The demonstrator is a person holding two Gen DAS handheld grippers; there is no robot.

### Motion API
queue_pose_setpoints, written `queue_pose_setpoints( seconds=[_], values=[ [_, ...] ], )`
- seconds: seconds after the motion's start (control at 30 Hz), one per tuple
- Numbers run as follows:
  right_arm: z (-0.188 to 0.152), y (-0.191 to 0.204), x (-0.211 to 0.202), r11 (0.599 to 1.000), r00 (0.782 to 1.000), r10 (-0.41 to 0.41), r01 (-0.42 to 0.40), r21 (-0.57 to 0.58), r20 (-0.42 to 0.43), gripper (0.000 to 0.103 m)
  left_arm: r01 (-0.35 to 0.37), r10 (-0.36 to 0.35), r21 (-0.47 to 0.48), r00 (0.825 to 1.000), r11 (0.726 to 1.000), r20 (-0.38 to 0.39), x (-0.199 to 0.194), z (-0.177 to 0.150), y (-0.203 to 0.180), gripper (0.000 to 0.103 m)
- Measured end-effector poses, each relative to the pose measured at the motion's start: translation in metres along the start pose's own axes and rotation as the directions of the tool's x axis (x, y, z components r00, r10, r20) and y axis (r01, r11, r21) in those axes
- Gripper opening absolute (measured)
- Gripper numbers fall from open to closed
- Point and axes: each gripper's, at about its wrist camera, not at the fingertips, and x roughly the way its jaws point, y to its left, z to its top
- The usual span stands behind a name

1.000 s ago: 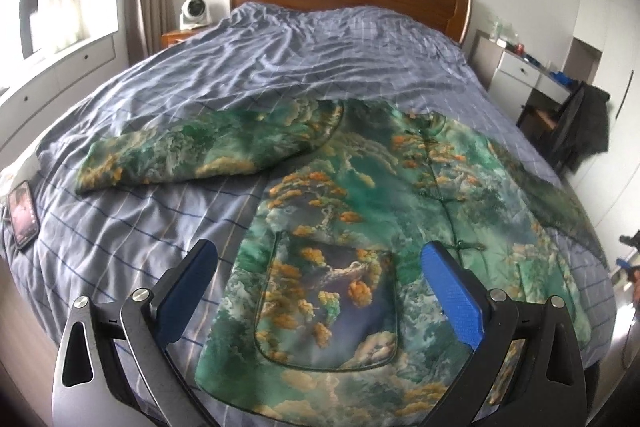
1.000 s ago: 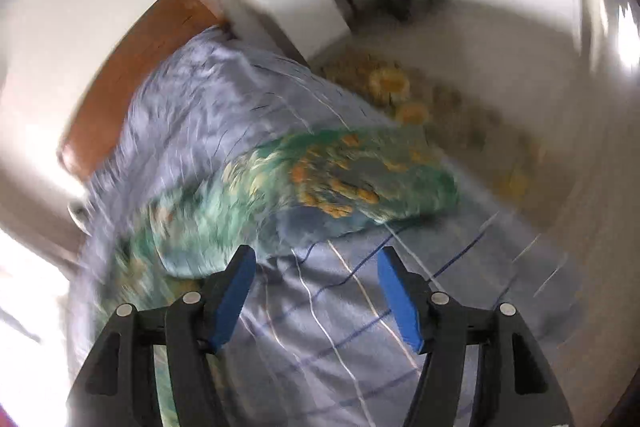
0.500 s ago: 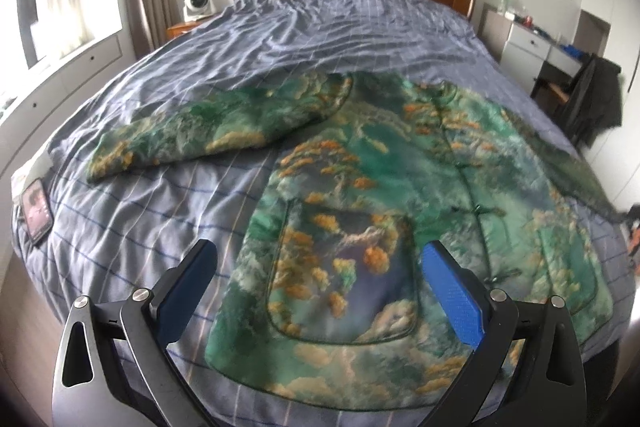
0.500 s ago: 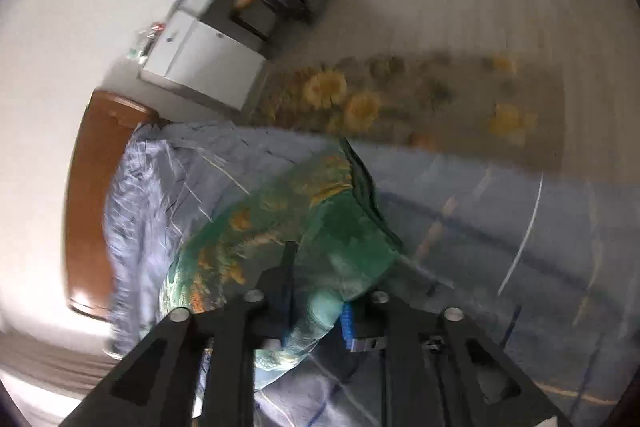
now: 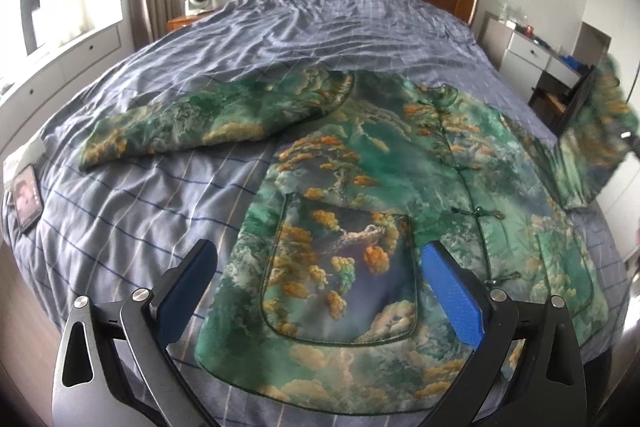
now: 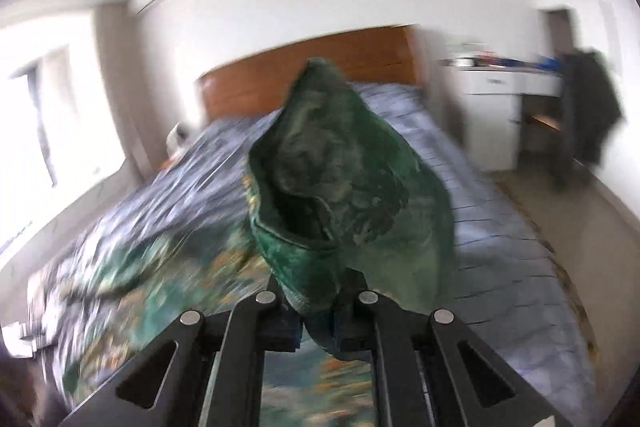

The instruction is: Fold large clothes

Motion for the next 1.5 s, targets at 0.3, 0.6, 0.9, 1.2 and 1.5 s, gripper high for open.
queue_pose_setpoints(
  seconds=[0.3,0.6,0.9,1.2,1.5],
  values=[
    [-0.126,0.108,0.091,0.988,0.959,0.036,-0.076,-0.131,-0.282,0.039,0.121,-0.119,0.035,0.991,0.992,-0.057,0.017,-0.001,-0.021,0.102],
    [-0.176,0.104,0.004,0.976,0.938,0.159,-0.196,-0.093,-0.307,0.071,0.514,-0.499,0.000,0.834,0.858,-0.236,0.069,0.029,-0.106,0.102],
    [-0.167,0.066,-0.056,0.991,0.964,0.128,-0.131,0.003,-0.233,0.072,0.513,-0.492,-0.104,0.716,0.852,-0.496,0.187,0.032,-0.206,0.074],
    [-0.165,0.057,-0.068,0.992,0.976,0.124,-0.122,0.020,-0.178,0.072,0.466,-0.459,-0.128,0.720,0.876,-0.520,0.190,0.040,-0.223,0.006],
    [-0.133,0.026,-0.065,0.997,0.991,0.022,-0.032,-0.076,-0.135,0.072,0.413,-0.380,0.048,0.873,0.910,-0.304,0.172,0.148,-0.209,0.005]
  ],
)
